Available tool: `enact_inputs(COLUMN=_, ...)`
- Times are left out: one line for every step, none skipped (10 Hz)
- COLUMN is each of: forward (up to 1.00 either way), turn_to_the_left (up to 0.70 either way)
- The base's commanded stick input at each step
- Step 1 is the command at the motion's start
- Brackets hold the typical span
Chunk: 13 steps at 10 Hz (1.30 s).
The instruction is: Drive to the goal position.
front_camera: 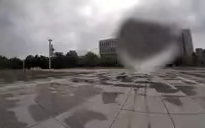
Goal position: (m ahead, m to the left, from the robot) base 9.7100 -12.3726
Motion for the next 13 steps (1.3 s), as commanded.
enact_inputs(forward=0.0, turn_to_the_left=-0.7)
enact_inputs(forward=0.0, turn_to_the_left=-0.7)
enact_inputs(forward=0.0, turn_to_the_left=-0.7)
enact_inputs(forward=0.0, turn_to_the_left=-0.23)
enact_inputs(forward=0.1, turn_to_the_left=0.0)
enact_inputs(forward=0.35, turn_to_the_left=0.0)
enact_inputs(forward=0.6, turn_to_the_left=0.0)
enact_inputs(forward=0.7, turn_to_the_left=0.0)
enact_inputs(forward=0.69, turn_to_the_left=0.0)
enact_inputs(forward=0.7, turn_to_the_left=0.0)
enact_inputs(forward=0.7, turn_to_the_left=0.0)
enact_inputs(forward=0.7, turn_to_the_left=0.0)
enact_inputs(forward=0.7, turn_to_the_left=0.0)
